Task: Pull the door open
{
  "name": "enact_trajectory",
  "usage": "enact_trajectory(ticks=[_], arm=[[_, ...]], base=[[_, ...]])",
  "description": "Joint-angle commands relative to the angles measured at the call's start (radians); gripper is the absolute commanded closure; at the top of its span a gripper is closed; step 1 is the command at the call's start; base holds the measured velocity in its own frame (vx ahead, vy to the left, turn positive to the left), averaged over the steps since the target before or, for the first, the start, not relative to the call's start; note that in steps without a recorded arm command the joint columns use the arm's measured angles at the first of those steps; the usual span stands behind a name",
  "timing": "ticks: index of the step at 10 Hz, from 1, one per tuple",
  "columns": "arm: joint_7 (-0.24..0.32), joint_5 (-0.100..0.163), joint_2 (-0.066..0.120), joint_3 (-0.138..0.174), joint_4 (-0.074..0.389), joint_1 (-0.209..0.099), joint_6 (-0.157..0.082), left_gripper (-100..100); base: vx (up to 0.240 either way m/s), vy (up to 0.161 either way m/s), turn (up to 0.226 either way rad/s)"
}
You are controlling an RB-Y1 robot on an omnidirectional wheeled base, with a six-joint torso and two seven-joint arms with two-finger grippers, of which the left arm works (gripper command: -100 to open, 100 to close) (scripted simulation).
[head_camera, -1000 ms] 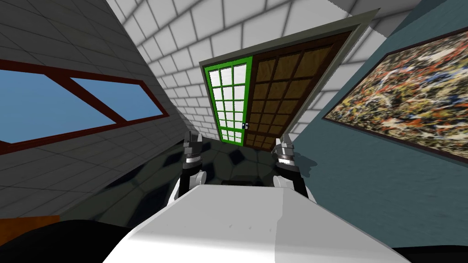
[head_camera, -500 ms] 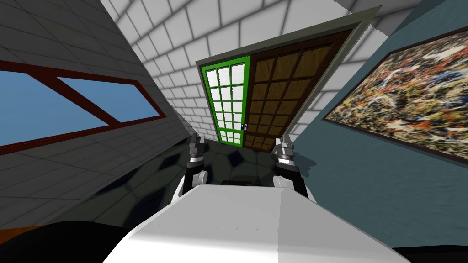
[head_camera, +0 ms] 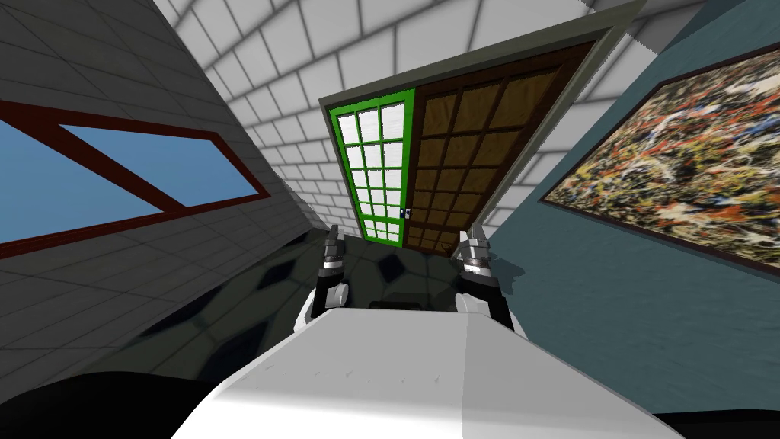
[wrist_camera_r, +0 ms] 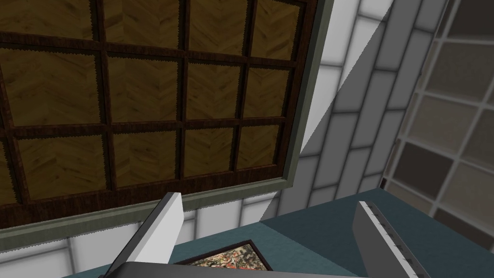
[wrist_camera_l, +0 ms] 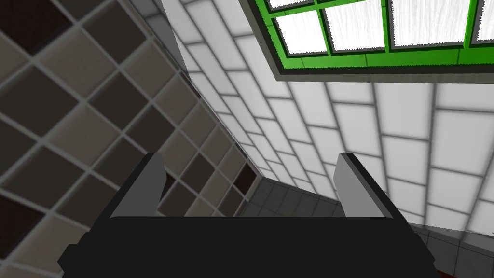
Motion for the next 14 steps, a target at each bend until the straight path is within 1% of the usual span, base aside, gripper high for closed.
enact_trajectory(ticks=[1,10,11,14], arm=[[-0.037,-0.003,0.007,0.001,0.046,-0.013,-0.013,-100],[-0.253,-0.027,0.039,0.008,0.310,-0.111,-0.061,-100],[-0.253,-0.027,0.039,0.008,0.316,-0.111,-0.061,-100],[-0.329,-0.036,0.049,0.010,0.411,-0.146,-0.078,-100]], base=[[0.100,-0.053,-0.026],[0.101,-0.056,-0.031],[0.071,-0.026,-0.004],[0.079,-0.033,-0.030]])
